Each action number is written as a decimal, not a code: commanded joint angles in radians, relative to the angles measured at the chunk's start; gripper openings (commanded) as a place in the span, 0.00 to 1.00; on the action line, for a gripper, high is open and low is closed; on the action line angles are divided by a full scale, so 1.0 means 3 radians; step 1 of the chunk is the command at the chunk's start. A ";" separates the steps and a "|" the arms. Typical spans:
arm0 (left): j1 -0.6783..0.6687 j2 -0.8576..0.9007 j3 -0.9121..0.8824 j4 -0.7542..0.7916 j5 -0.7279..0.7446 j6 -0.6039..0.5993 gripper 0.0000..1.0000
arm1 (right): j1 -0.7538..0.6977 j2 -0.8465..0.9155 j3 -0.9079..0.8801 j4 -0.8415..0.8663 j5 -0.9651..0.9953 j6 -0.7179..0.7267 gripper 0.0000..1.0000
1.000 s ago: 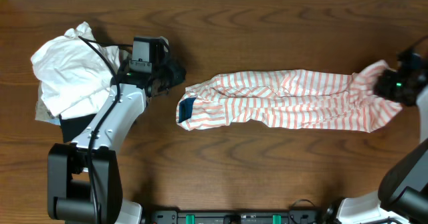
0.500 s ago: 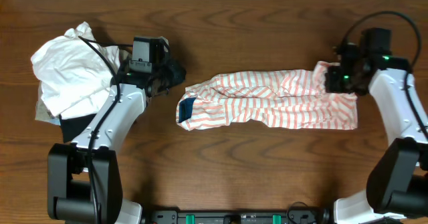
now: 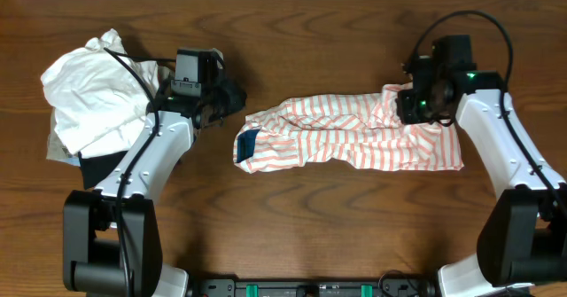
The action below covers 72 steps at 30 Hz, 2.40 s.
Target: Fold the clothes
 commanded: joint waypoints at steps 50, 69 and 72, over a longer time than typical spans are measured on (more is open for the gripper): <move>0.0008 0.0003 -0.0011 -0.0010 0.0004 0.0043 0.27 | 0.0870 0.0060 -0.0009 0.0092 -0.0590 0.0093 0.62; 0.0008 0.0003 -0.0011 -0.0010 0.0005 0.0043 0.27 | 0.0182 -0.0061 0.0079 0.0211 -0.0731 0.0046 0.32; 0.0008 0.0003 -0.0011 -0.0015 0.0005 0.0043 0.27 | 0.0268 0.0266 0.0060 0.0286 -0.0732 0.0069 0.33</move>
